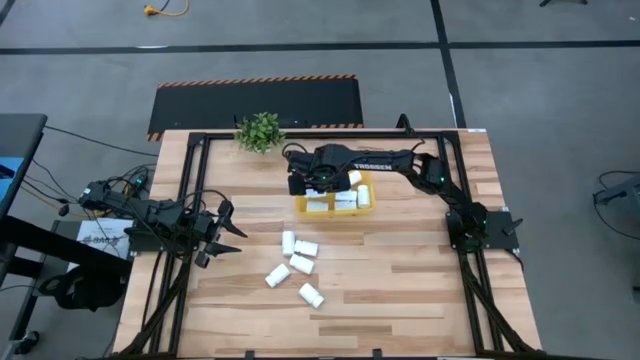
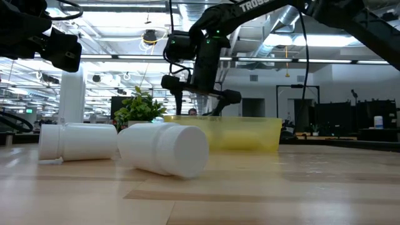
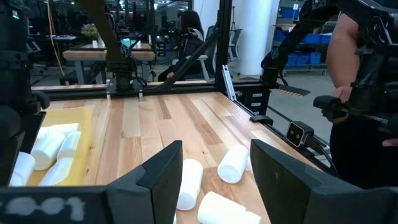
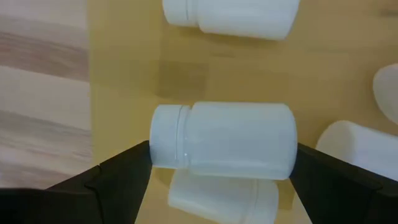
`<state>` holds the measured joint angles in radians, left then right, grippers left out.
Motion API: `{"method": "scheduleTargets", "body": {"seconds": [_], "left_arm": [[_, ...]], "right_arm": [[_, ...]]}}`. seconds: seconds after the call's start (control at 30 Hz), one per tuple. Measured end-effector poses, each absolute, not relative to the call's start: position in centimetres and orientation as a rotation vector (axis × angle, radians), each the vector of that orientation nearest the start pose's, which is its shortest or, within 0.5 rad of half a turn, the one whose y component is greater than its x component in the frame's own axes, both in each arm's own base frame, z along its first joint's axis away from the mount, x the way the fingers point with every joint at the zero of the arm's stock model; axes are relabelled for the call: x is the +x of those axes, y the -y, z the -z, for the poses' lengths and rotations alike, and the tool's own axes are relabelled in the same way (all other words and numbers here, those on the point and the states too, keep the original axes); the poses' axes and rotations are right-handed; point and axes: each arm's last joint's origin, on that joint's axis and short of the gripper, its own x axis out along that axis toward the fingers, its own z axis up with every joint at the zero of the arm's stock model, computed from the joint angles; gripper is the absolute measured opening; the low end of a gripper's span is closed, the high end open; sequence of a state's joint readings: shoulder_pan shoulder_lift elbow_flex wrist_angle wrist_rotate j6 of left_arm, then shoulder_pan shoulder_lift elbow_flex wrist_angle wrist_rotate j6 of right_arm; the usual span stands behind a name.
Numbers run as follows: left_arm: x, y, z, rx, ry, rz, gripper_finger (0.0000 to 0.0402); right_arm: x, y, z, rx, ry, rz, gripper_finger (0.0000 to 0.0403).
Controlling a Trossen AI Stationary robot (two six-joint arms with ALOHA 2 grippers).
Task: Pick and place pill bottles into a basket
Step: Put the white pill bottle into the yellow bin
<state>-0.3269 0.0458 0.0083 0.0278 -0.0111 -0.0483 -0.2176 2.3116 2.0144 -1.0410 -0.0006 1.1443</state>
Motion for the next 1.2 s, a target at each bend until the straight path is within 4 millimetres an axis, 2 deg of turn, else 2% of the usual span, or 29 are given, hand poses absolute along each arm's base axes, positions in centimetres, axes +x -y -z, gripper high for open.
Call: {"method": "scheduleTargets", "body": {"seconds": [0.43,0.6,0.77,0.9,1.07,1.2], "left_arm": [[9.5,3.2,-16.5,-0.046,-0.017,0.316,0.0177],[9.5,3.2,-16.5,-0.046,-0.017,0.316,0.0177],[9.5,3.2,-16.6,-0.046,-0.017,0.315,0.0177],[9.5,3.2,-16.5,-0.046,-0.018,0.315,0.0177],[9.5,3.2,-16.5,-0.046,-0.017,0.316,0.0177],[9.5,3.2,-16.5,-0.046,-0.017,0.316,0.0177]], "right_arm": [[46.1,10.2,-19.0,1.101,-1.084,0.933,0.0396],[45.7,10.0,-19.5,1.095,-1.111,0.947,0.0396],[44.4,9.6,-22.9,1.063,-1.061,0.958,0.0398],[42.8,8.7,-26.9,1.001,-0.968,0.980,0.0391],[39.8,7.8,-32.4,0.960,-0.896,0.910,0.0376],[37.1,6.6,-36.7,0.847,-0.836,0.803,0.0362]]}}
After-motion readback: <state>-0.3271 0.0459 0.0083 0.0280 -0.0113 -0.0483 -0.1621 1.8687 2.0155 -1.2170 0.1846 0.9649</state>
